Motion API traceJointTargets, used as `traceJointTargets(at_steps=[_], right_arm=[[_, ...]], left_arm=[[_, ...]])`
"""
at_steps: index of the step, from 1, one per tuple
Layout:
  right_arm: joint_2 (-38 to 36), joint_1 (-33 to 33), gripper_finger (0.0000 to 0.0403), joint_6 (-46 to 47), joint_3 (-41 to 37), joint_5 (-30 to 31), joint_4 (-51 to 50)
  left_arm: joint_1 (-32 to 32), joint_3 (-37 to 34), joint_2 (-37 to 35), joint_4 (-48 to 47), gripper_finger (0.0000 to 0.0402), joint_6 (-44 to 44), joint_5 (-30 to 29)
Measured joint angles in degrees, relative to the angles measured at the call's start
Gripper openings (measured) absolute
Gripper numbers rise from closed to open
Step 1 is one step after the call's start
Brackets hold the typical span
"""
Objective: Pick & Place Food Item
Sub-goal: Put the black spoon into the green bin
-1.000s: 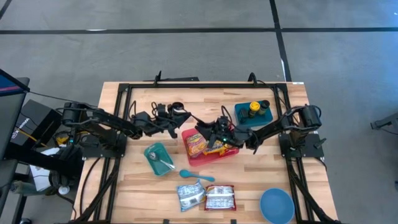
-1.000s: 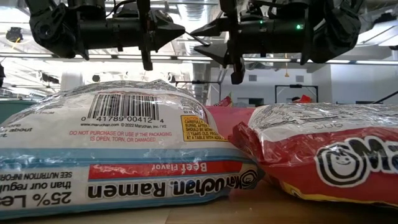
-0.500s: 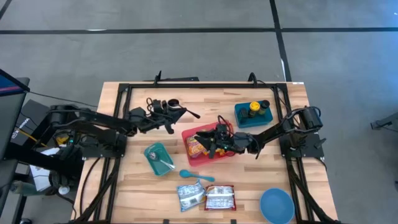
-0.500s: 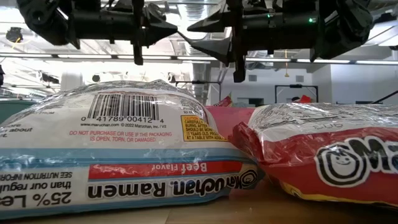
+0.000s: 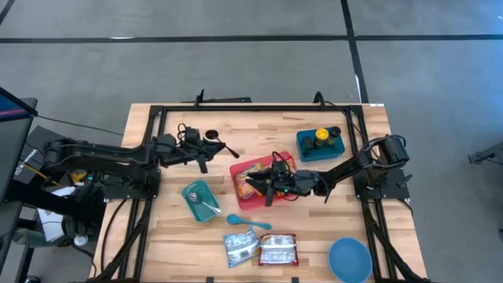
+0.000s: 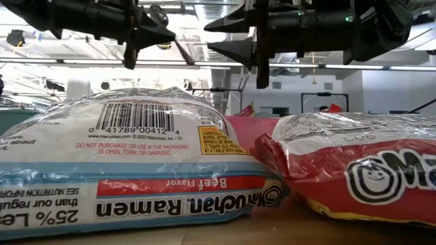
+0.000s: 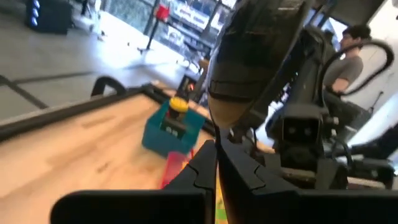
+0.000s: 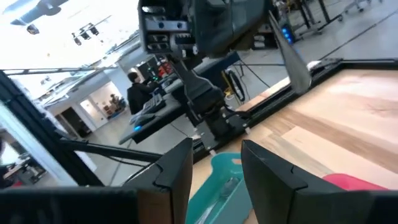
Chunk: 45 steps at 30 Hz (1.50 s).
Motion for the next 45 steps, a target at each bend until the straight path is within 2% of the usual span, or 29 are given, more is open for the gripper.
traceJointTargets(at_steps=[5, 11, 21, 27, 34, 41, 45], right_arm=[[-1.86, 0.25, 0.0131, -1.46, -0.02, -0.93, -2.47], [-6.86, 0.3, 0.0131, -2.76, -0.02, -0.92, -10.69], [-16.6, -0.63, 0.0131, -2.77, -0.02, -0.9, -25.74], [-19.74, -1.79, 0.0131, -2.79, -0.02, -1.74, -30.91], [-17.77, -5.4, 0.0131, -3.09, 0.2, -11.53, -31.4], [-13.48, -7.64, 0.0131, -5.28, 4.0, -13.05, -31.02], [-11.86, -7.55, 0.0131, -6.36, 6.32, -16.43, -31.02]], left_arm=[[-1.69, 0.0, -4.1, -8.26, 0.0, -3.89, 0.63], [-5.86, 0.0, -7.27, -15.66, 0.0, -9.88, 0.83], [-11.85, 0.04, -8.38, -26.14, 0.0, -21.5, 0.52], [-13.98, 0.04, -8.39, -29.5, 0.0, -27.04, 1.24], [-14.5, 0.04, -8.15, -29.26, 0.0, -27.92, 6.19], [-14.48, 0.04, -8.15, -30.43, 0.0, -26.37, 7.39], [-14.48, 0.02, -8.15, -34.73, 0.0, -29.14, 7.17]])
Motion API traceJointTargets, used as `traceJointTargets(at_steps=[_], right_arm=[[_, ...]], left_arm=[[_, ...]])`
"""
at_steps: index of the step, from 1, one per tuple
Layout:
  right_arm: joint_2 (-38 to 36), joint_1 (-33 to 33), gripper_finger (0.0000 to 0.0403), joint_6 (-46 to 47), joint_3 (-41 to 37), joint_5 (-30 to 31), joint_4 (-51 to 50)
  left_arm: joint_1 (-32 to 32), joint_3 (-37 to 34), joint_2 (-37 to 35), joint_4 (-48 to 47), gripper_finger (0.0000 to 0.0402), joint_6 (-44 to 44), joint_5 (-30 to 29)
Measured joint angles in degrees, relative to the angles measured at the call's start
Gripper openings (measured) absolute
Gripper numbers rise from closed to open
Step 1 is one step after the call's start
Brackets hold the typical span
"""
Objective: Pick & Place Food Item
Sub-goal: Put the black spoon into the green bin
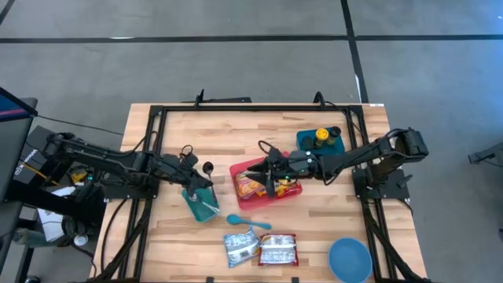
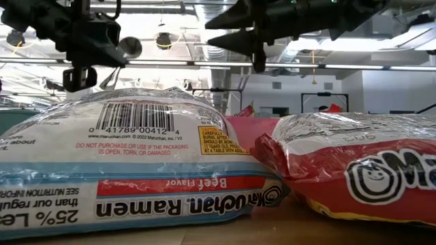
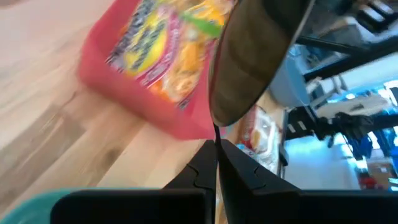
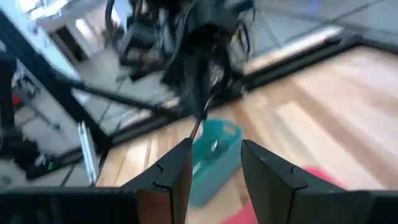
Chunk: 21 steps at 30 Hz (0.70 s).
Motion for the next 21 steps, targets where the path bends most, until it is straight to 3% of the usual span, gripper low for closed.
traceJointTargets(at_steps=[9, 21], right_arm=[[-0.07, 1.37, 0.0131, 2.97, 0.44, -1.1, -6.92], [-0.12, 2.31, 0.0131, 1.87, 0.44, -1.21, -12.29]], left_arm=[[-0.07, 0.0, -1.16, -2.61, 0.0, -7.44, 1.43], [-6.89, 0.02, -1.7, -8.75, 0.0, -17.43, -6.8]])
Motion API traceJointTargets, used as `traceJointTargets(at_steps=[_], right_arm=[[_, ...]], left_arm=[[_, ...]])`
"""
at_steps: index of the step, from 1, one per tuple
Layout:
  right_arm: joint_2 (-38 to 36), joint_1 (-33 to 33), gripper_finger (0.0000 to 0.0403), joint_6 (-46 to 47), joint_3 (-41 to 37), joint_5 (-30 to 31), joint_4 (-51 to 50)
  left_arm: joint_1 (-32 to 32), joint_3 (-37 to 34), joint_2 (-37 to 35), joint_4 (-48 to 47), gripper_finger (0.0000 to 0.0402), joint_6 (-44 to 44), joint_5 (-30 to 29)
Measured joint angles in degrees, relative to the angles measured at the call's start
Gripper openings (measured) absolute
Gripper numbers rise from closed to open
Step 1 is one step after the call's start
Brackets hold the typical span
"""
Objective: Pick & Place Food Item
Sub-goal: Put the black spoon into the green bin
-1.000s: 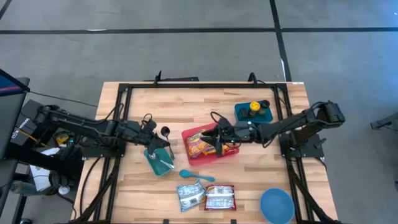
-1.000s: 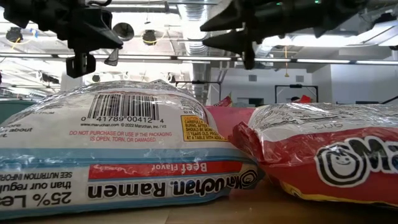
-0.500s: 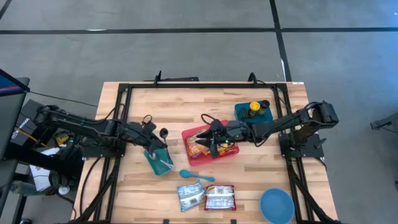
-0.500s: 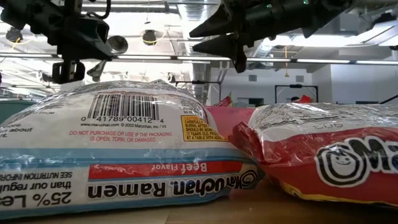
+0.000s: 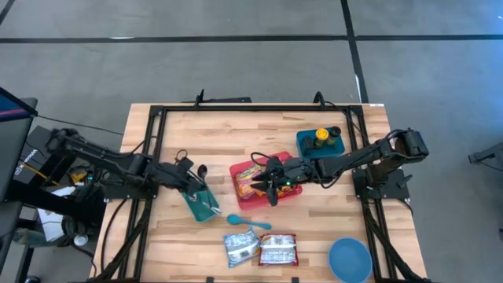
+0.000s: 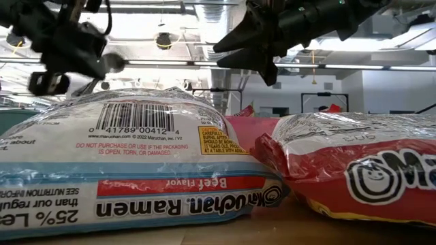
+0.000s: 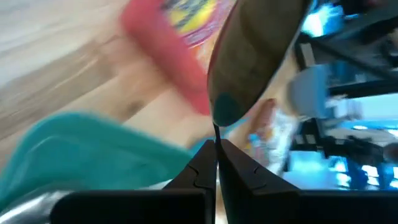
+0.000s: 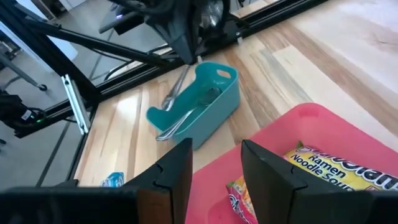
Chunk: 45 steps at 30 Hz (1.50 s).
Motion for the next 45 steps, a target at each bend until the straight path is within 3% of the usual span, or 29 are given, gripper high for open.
traceJointTargets(at_steps=[4, 16, 20, 33, 45], right_arm=[[0.0, 0.0, 0.0131, -0.17, 0.0, 0.01, 0.02], [0.0, 0.0, 0.0131, -0.2, 0.0, -2.17, 0.0], [0.0, 0.0, 0.0131, -0.21, 0.0, -2.68, 0.0], [-0.02, -0.76, 0.0131, -0.37, -0.01, -2.7, 0.02], [-0.02, -0.74, 0.0131, -0.35, -0.02, -2.71, 0.02]], left_arm=[[-2.91, -0.2, 0.04, -2.5, 0.0, -4.64, -4.27], [-14.11, -9.22, -0.69, 12.2, 0.0001, -19.97, -22.5], [-15.81, -11.41, -0.68, 16.02, 0.0003, -22.66, -23.97], [-16.49, -11.52, -0.68, 11.84, 0.0003, -21.83, -27.37], [-19.73, -11.52, -0.66, 16.1, 0.0002, -22.77, -30.76]])
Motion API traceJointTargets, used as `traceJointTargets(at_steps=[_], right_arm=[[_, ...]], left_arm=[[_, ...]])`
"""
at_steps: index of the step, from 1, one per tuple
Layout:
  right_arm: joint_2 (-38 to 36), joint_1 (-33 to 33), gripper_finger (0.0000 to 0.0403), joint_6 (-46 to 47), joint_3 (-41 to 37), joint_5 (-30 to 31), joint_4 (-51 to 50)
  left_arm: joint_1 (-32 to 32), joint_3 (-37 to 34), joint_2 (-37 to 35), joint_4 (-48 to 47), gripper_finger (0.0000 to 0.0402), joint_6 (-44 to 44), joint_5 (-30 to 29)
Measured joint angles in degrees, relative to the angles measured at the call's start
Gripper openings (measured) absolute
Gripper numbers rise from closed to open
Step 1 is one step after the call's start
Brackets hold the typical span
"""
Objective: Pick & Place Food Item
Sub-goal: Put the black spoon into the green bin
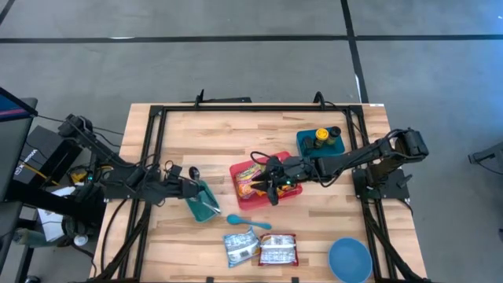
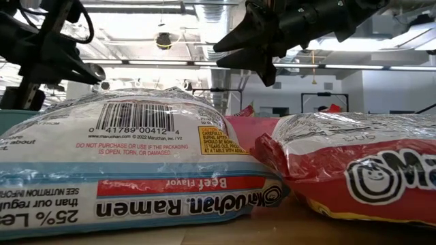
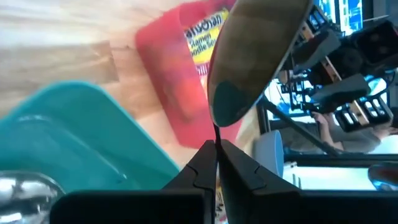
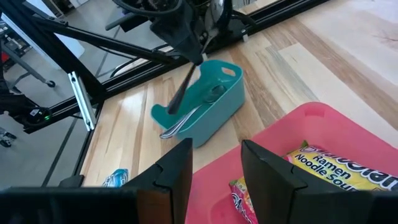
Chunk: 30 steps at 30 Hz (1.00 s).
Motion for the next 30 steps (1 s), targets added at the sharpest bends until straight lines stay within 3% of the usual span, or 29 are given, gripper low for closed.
traceJointTargets(at_steps=[7, 18, 22, 30], right_arm=[[0.0, 0.04, 0.0131, 0.15, 0.0, -0.17, -0.01], [0.0, 0.04, 0.0131, 0.15, 0.0, -0.17, -0.01], [0.0, 0.04, 0.0131, 0.15, 0.0, -0.17, 0.0], [0.0, 0.04, 0.0131, 0.15, 0.0, -0.17, 0.04]], left_arm=[[-3.73, 0.0, 0.02, 0.42, 0.0003, -5.14, 0.36], [-4.01, 0.01, 0.02, 0.35, 0.0002, -5.2, 1.41], [-4.0, 0.02, 0.02, 0.27, 0.0002, -10.31, 5.99], [-4.02, 0.02, 1.04, 0.18, 0.0003, -13.42, 9.46]])
